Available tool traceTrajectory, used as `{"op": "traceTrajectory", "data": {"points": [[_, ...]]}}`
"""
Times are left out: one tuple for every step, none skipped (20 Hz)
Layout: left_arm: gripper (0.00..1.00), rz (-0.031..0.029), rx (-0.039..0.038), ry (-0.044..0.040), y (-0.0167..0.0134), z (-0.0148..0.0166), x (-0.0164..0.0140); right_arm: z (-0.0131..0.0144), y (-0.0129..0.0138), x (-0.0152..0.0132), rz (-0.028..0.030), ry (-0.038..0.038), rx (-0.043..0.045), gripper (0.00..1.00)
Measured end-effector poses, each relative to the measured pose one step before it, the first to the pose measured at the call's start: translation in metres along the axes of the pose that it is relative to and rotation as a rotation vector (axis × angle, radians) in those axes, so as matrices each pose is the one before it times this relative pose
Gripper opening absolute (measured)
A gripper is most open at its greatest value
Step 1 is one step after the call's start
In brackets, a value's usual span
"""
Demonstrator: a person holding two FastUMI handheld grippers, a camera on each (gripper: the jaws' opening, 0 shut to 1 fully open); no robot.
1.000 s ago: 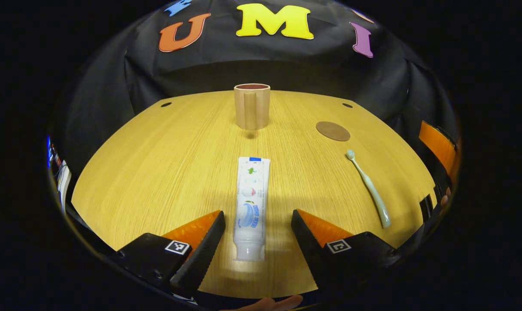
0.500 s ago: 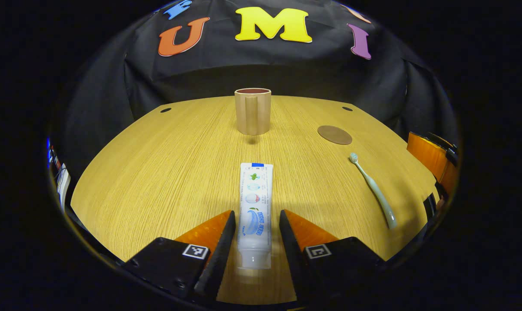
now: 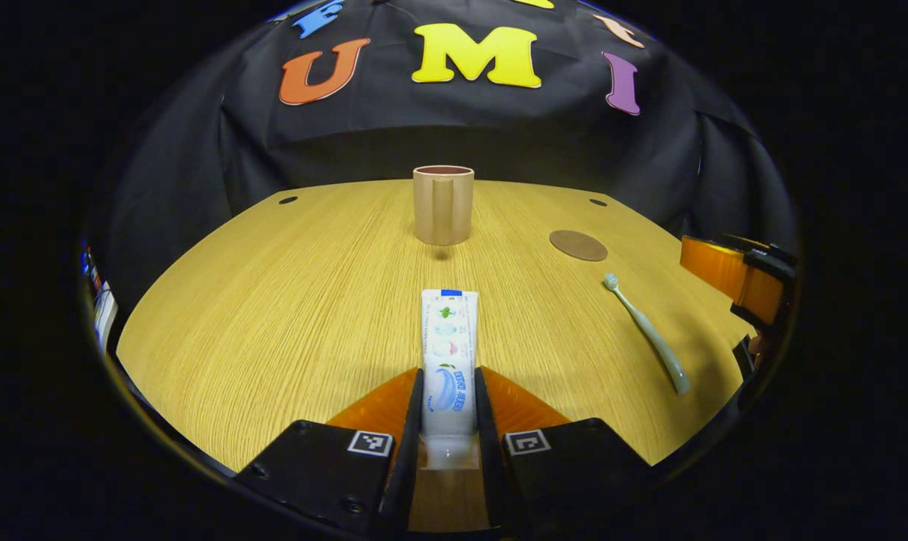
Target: Put the toothbrush and toothpaste on the desktop into the cup, then pick up the cup and place it on the coaster on the desktop.
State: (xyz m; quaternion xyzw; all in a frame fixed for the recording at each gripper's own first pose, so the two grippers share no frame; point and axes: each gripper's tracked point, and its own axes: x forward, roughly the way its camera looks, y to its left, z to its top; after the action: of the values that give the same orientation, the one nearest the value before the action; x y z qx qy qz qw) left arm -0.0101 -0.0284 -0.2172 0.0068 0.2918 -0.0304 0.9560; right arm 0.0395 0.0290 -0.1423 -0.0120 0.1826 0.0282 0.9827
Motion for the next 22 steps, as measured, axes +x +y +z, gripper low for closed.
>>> {"op": "traceTrajectory", "data": {"points": [[0.4,0.00838,-0.00709,-0.01709,0.00277,0.0022,-0.00128,-0.00393,0.00426,0.00184,0.01128,0.02301,0.01765,0.96],[0.4,-0.01078,-0.00366,-0.02086,-0.0013,0.0045,-0.00079,-0.005,0.00614,0.00204,0.01654,0.02548,0.0182,0.96],[0.4,-0.00893,-0.01196,-0.02624,-0.00141,0.00516,-0.00102,-0.0066,0.0027,0.00409,0.00346,0.03072,0.00701,0.95],[0.4,-0.00227,-0.00589,-0.02576,-0.00031,0.00621,-0.00079,-0.0087,0.00126,0.00582,-0.0027,0.03525,-0.00859,0.95],[0.4,-0.0022,-0.00105,-0.02772,-0.00034,0.00528,-0.00163,-0.00828,-0.00018,0.00429,-0.00569,0.02893,-0.00934,0.95],[0.4,-0.0011,0.00437,-0.03139,-0.00031,0.00652,-0.0012,-0.00895,0.0019,0.00351,0.00174,0.03231,-0.01661,0.95],[0.45,0.00027,0.00033,-0.02539,0.00028,0.00339,-0.00217,-0.00896,0.00041,0.00209,-0.00213,0.02669,-0.00899,0.96],[0.4,-0.00431,-0.00445,-0.01966,-0.00128,0.00271,-0.0019,-0.00509,0.0011,0.00304,0.00238,0.02042,-0.00448,0.96],[0.4,-0.0099,-0.00531,-0.0153,-0.00313,0.00252,-0.00141,-0.00695,0.00345,0.00424,0.00318,0.02353,-0.00332,0.95],[0.4,-0.00903,-0.00051,-0.01114,-0.00272,0.00257,-0.00199,-0.00374,0.00345,0.00277,0.00825,0.02009,-0.00089,0.95],[0.4,0.00051,0.00874,-0.01099,0.00017,0.00165,-0.00125,-0.00198,0.00339,0.00312,0.00853,0.01064,-0.00053,0.95],[0.4,0.01322,0.01737,-0.01495,0.00287,0.00332,-0.00225,-0.00005,-0.00122,0.00219,-0.00512,0.00842,0.00499,0.94],[0.45,0.0131,0.01723,-0.01908,0.00231,0.00384,-0.00165,0.00032,0.00131,0.00093,0.00777,0.00343,0.01125,0.93],[0.4,0.00369,0.00897,-0.01692,0.00027,0.00342,-0.00124,0.00025,0.00266,0.00089,0.01058,0.00836,0.00424,0.93],[0.4,-0.00525,0.0027,-0.01292,-0.00039,0.00264,0.00091,-0.00012,0.00192,0.00247,0.01042,0.00577,0.00148,0.92],[0.4,-0.00985,-0.00586,-0.00972,-0.00159,0.00233,-0.00121,0.00062,0.00192,0.00072,0.01431,0.00996,0.0076,0.92],[0.4,-0.00962,-0.00889,-0.00964,-0.00202,0.00101,-0.00214,-0.00243,0.00288,0.00159,0.02244,0.01908,0.018,0.89],[0.4,-0.00611,-0.00948,-0.01302,-0.00018,0.00327,-0.00125,-0.00239,0.00556,0.00141,0.03868,0.022,0.0282,0.86],[0.4,-0.00075,-0.00907,-0.01651,0.00005,0.00395,-0.00056,0.00244,-0.00231,0.00069,-0.00504,-0.0065,0.00316,0.67],[0.4,0.00177,-0.00472,-0.01926,0.00124,0.00521,-0.00115,-0.00015,-0.00107,0.00263,0.00341,-0.00107,0.00172,0.58],[0.4,-0.00038,-0.00574,-0.01091,0.00007,0.00262,-0.00054,-0.0004,0.0027,-0.00005,0.01913,-0.0018,0.01922,0.36],[0.4,-0.00364,-0.0121,-0.00441,0.00019,0.00084,-0.00081,0.00058,-0.00079,0.00197,0.00862,-0.00295,0.01737,0.15]]}}
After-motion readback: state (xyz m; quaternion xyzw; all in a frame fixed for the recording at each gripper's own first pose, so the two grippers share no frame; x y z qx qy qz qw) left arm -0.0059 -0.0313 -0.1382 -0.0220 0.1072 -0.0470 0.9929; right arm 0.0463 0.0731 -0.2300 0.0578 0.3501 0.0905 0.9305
